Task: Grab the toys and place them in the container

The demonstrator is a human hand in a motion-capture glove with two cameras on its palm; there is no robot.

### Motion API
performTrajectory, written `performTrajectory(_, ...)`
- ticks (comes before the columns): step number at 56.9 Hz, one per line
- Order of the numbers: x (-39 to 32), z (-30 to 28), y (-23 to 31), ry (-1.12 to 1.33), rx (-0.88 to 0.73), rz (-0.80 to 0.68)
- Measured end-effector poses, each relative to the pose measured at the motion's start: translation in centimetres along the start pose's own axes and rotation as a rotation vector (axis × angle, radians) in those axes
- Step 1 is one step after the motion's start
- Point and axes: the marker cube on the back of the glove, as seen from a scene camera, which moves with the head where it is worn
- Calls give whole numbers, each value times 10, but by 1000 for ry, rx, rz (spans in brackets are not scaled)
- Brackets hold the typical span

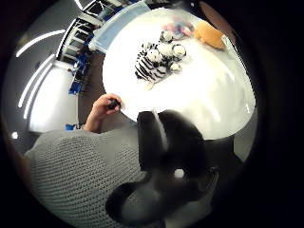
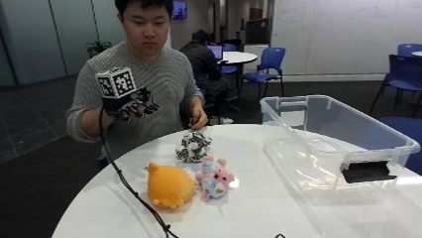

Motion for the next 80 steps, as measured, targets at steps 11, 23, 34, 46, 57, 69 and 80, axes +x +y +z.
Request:
performTrajectory(11,-4,1,-1,-1,-17,-15)
performTrajectory(23,-1,2,-2,-1,-17,2)
performTrajectory(34,1,5,-4,-6,-33,13)
performTrajectory(46,16,-10,-29,12,-2,24)
performTrajectory(57,50,-13,-133,59,9,76)
performTrajectory(69,103,26,-234,70,-118,198)
performTrajectory(80,121,60,-260,124,-268,244)
